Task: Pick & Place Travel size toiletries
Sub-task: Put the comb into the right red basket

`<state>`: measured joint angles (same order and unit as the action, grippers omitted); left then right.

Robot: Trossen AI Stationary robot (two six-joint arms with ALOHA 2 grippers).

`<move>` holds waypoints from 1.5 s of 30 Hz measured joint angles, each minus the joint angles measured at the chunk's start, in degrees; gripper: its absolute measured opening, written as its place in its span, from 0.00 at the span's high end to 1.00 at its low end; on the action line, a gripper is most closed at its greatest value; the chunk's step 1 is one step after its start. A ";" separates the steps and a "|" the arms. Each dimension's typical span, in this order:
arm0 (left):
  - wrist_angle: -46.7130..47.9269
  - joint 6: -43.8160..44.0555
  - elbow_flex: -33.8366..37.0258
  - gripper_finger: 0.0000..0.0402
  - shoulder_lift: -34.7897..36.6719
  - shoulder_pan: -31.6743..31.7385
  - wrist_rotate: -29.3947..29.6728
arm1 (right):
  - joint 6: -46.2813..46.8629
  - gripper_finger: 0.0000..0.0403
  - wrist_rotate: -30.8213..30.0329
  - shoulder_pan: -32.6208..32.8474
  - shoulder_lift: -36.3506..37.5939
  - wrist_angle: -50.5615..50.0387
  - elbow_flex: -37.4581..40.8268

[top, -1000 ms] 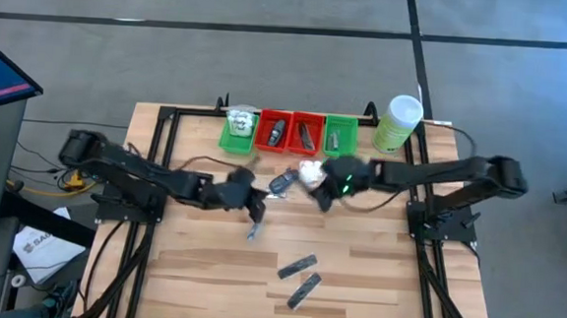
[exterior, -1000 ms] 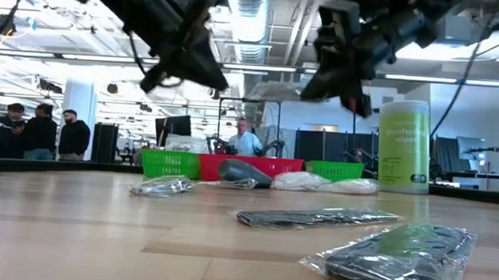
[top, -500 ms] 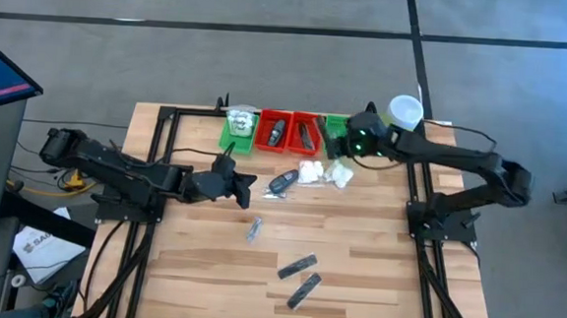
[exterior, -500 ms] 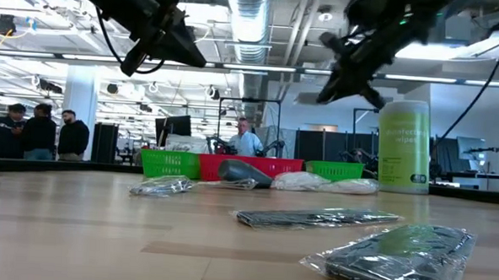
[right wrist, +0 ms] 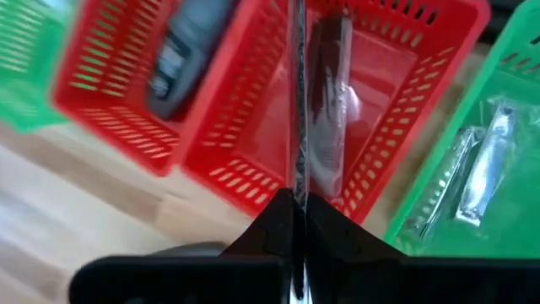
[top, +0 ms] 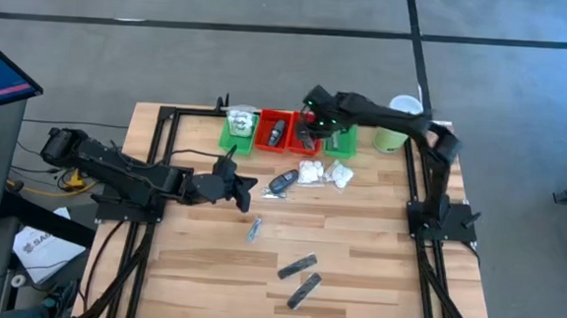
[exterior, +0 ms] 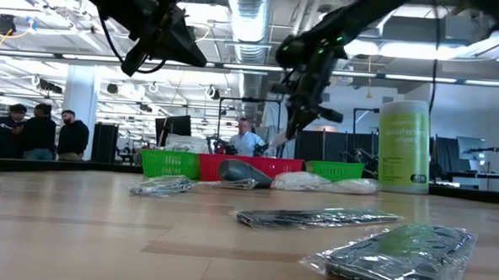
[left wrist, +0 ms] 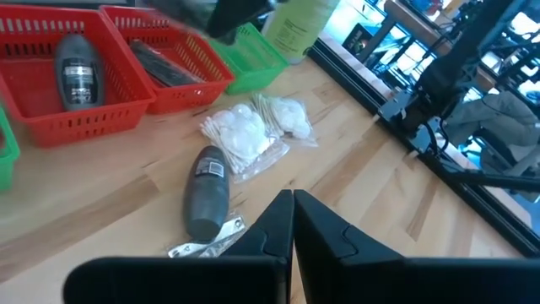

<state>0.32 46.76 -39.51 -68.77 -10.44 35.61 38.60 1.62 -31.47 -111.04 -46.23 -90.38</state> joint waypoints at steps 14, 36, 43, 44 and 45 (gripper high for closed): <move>0.03 -3.48 -0.01 0.99 0.00 -1.18 0.32 | -4.30 0.99 -0.66 0.89 -8.33 -5.84 -9.32; -0.44 -4.46 -0.09 0.99 0.04 -0.57 -0.03 | -5.60 0.94 -3.38 1.45 -11.94 -4.30 -8.91; -0.70 -4.46 -0.09 0.99 0.04 -0.57 -0.03 | -6.09 0.88 -3.45 1.73 -11.94 -4.98 -8.91; -0.70 -4.44 -0.09 0.99 0.04 -0.57 -0.02 | -6.11 0.86 -3.63 1.77 -11.96 -4.97 -8.91; -0.75 -4.44 -0.09 0.99 0.04 -0.57 -0.03 | -6.11 0.84 -3.81 1.83 -11.86 -5.02 -8.90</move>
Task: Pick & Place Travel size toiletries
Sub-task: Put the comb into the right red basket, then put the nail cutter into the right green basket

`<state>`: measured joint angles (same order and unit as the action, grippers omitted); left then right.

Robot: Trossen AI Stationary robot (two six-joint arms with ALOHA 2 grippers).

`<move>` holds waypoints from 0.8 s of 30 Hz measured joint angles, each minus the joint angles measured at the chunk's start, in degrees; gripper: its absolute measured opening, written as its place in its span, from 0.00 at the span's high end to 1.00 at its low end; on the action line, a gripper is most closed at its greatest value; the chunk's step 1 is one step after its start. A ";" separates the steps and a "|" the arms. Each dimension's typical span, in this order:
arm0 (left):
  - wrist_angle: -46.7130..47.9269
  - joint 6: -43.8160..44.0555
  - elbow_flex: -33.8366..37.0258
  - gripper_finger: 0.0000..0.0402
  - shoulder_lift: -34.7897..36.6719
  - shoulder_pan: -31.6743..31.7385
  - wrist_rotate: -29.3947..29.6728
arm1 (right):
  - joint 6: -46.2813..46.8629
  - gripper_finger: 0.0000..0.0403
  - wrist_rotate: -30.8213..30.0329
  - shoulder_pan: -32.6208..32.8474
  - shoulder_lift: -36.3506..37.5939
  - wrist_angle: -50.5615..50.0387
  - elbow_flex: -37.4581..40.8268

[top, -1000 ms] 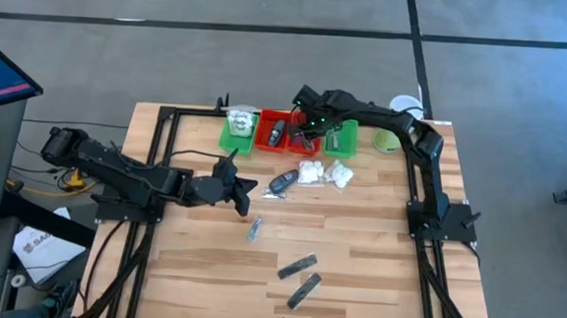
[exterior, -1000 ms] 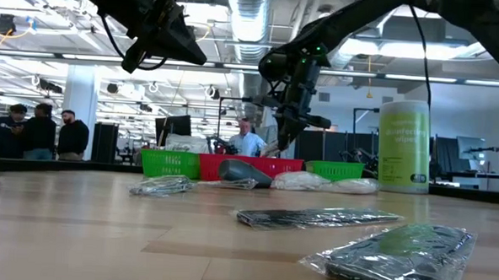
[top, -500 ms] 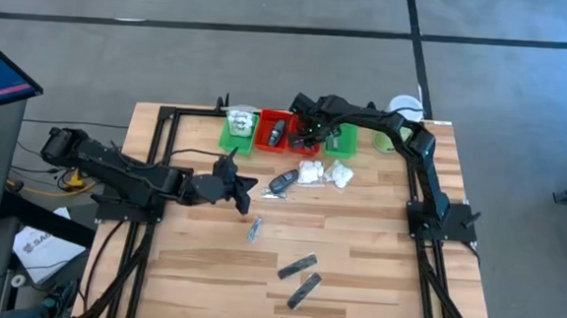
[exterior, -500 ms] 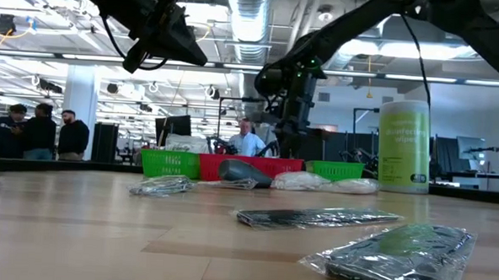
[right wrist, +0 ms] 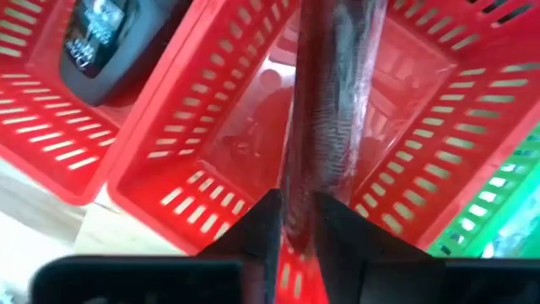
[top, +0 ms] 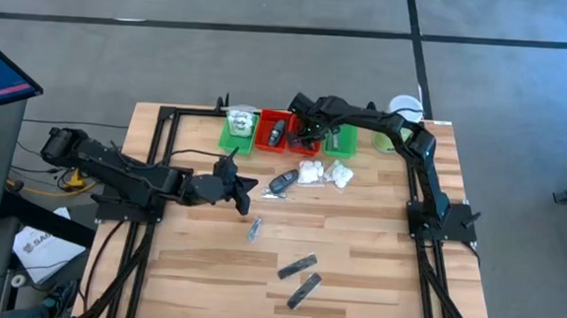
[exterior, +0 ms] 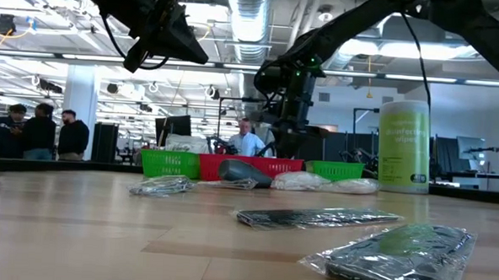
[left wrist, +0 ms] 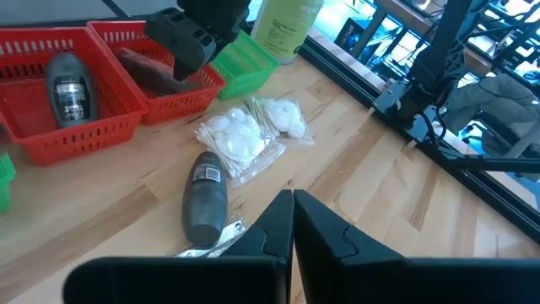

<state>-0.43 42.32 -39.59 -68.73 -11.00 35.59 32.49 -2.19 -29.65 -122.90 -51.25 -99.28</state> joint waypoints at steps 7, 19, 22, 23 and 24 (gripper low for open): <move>-0.04 -0.02 0.00 0.99 0.00 0.00 -0.02 | -3.71 0.63 -2.17 0.45 3.58 0.51 -1.51; -0.12 0.02 0.00 0.99 0.00 0.09 -1.96 | -14.88 0.41 -2.15 5.37 14.98 0.03 -4.50; -0.13 0.27 0.00 0.99 0.00 0.09 -3.52 | -15.14 0.41 -2.21 7.52 17.35 -1.22 -4.50; -0.15 0.64 0.00 0.99 0.00 0.09 -4.05 | -15.44 0.41 -2.17 8.37 18.05 -2.25 -4.50; -0.14 1.34 0.00 0.99 0.00 0.09 -4.33 | -15.97 0.42 -2.15 9.27 18.65 -3.10 -4.50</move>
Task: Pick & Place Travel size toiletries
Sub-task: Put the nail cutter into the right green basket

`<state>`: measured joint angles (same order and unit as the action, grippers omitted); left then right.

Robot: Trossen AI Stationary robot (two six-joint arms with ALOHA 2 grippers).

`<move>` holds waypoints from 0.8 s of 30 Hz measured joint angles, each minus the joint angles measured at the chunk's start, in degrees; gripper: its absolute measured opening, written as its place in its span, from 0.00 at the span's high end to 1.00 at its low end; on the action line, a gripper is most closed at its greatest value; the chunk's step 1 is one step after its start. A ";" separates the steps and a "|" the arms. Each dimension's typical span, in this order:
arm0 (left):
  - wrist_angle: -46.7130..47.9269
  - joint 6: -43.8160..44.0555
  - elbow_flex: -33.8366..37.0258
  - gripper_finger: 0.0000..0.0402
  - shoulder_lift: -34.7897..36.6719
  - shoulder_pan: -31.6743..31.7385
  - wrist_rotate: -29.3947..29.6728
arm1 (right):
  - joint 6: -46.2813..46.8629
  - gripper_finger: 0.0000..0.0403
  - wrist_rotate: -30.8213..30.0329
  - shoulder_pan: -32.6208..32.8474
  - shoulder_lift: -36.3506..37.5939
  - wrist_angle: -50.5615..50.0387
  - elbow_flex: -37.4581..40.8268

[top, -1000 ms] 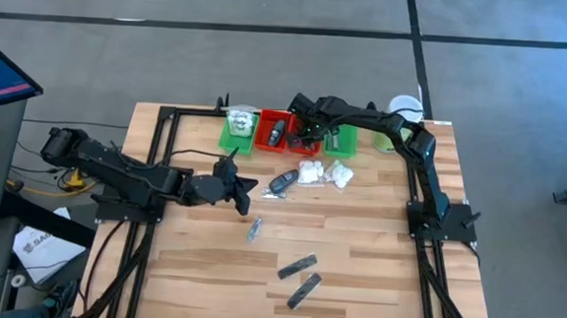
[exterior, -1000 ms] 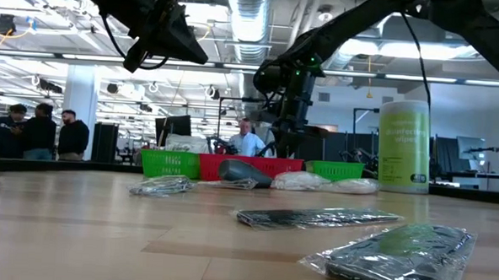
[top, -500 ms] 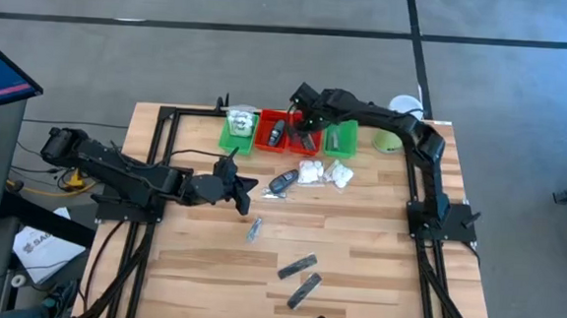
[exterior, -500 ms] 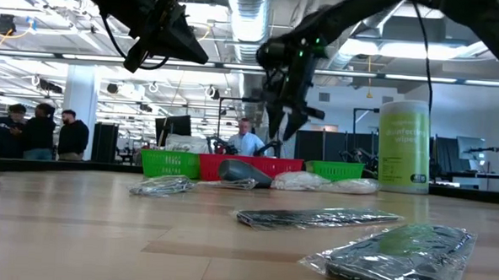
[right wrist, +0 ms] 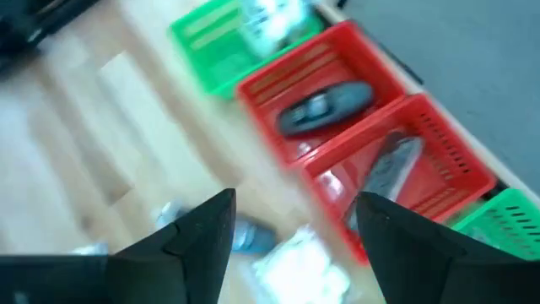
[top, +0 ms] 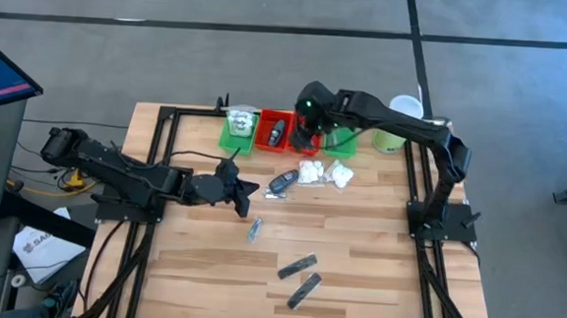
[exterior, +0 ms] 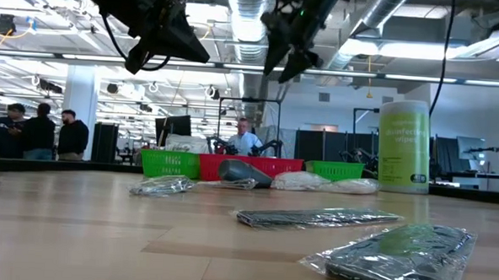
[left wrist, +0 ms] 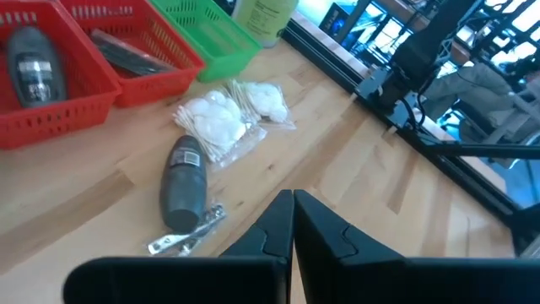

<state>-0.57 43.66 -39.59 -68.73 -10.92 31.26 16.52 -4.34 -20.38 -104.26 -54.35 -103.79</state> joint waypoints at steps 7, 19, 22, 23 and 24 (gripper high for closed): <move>-0.05 3.25 0.00 0.99 0.00 -0.51 -0.37 | -3.63 0.48 -0.15 6.34 2.96 -7.38 0.02; 0.15 6.57 0.00 1.00 0.00 -2.80 -3.18 | -3.58 0.63 -1.38 17.23 5.82 -11.24 0.87; 0.45 8.06 0.00 1.00 0.00 -3.62 -3.18 | -1.94 0.67 -4.50 20.48 7.91 -7.75 5.54; 0.70 8.92 0.00 1.00 0.00 -3.96 -3.18 | -0.88 0.68 -4.74 21.39 8.94 -6.47 7.93; 1.27 9.35 0.00 1.00 -0.04 -4.30 -3.16 | 0.43 0.69 -4.76 22.21 10.18 -4.16 10.65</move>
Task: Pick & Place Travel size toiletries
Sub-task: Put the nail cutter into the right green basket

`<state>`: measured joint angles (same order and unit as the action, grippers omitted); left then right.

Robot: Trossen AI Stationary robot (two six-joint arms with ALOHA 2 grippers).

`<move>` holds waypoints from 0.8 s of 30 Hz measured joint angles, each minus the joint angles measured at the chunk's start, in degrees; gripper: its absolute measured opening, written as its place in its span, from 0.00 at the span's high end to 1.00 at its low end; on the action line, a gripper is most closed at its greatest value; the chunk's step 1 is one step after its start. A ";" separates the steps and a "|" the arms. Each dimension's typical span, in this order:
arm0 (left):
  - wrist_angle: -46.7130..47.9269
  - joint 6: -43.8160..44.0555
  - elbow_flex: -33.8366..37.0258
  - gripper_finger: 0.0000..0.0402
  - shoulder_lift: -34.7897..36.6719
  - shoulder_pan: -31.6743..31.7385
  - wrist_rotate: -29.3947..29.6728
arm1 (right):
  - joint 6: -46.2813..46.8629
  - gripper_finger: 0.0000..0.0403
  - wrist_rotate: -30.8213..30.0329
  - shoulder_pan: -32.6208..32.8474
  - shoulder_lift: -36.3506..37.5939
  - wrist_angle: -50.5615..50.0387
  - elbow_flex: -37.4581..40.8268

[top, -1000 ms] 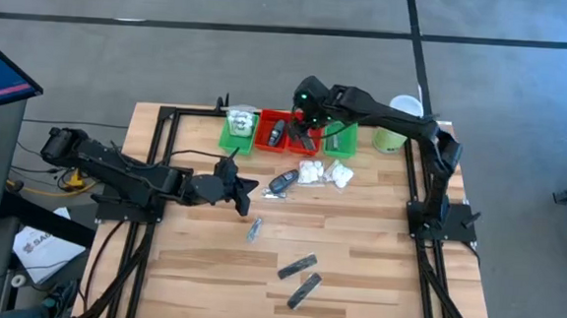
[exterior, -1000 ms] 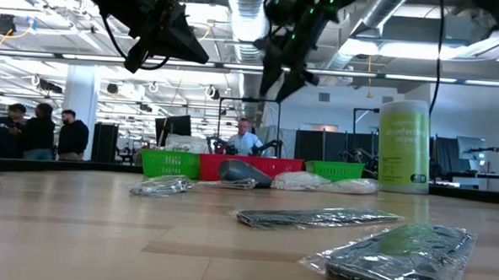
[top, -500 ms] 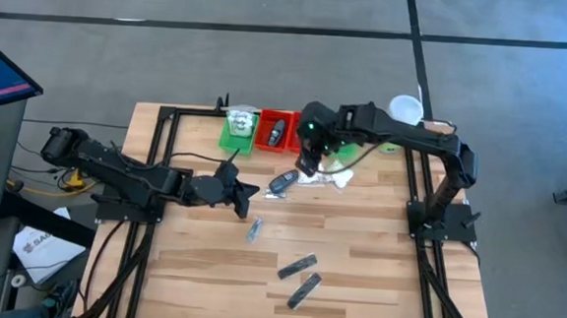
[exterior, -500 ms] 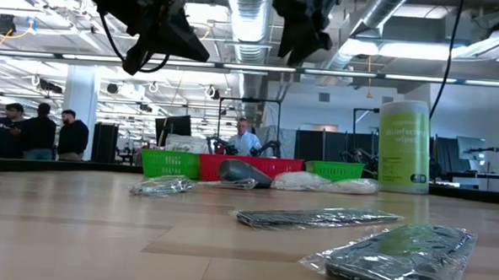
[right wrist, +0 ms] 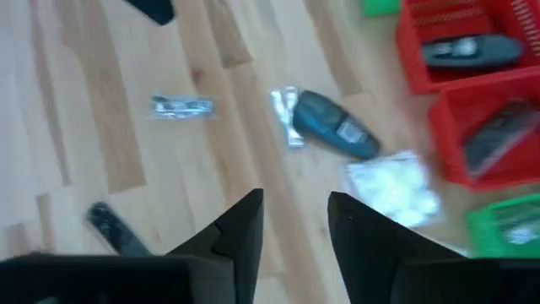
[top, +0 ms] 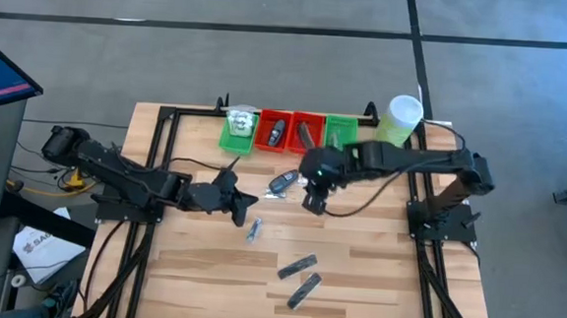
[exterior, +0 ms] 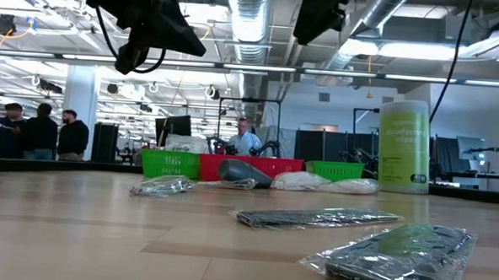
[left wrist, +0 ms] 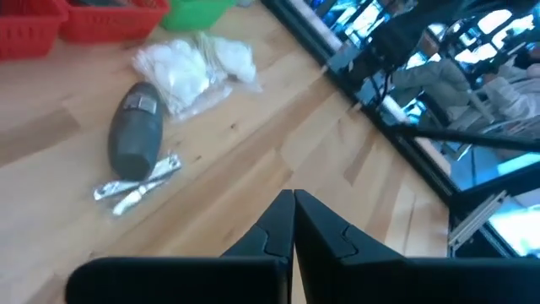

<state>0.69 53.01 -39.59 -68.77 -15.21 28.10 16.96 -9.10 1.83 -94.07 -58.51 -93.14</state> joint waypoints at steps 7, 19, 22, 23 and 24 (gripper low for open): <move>2.69 5.89 -0.05 1.00 -5.29 -1.08 -7.36 | 16.35 0.73 0.17 4.80 10.90 17.90 20.10; 31.86 4.34 -21.64 1.00 -26.56 -2.35 -14.77 | 33.94 0.73 -0.34 6.94 24.26 59.20 37.28; 34.21 5.59 -24.81 0.99 -29.86 -0.94 -17.75 | 33.79 0.73 -0.40 6.54 24.82 64.33 37.89; 34.01 6.39 -25.01 0.99 -30.44 -0.50 -18.59 | 33.70 0.73 -0.40 6.35 24.76 65.40 37.89; 34.86 7.47 -25.20 0.97 -30.96 -0.13 -19.19 | 33.69 0.73 -0.43 6.24 24.75 65.57 37.89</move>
<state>35.55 60.48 -64.79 -99.73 -15.34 8.91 50.65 -9.53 8.07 -69.32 7.06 -55.24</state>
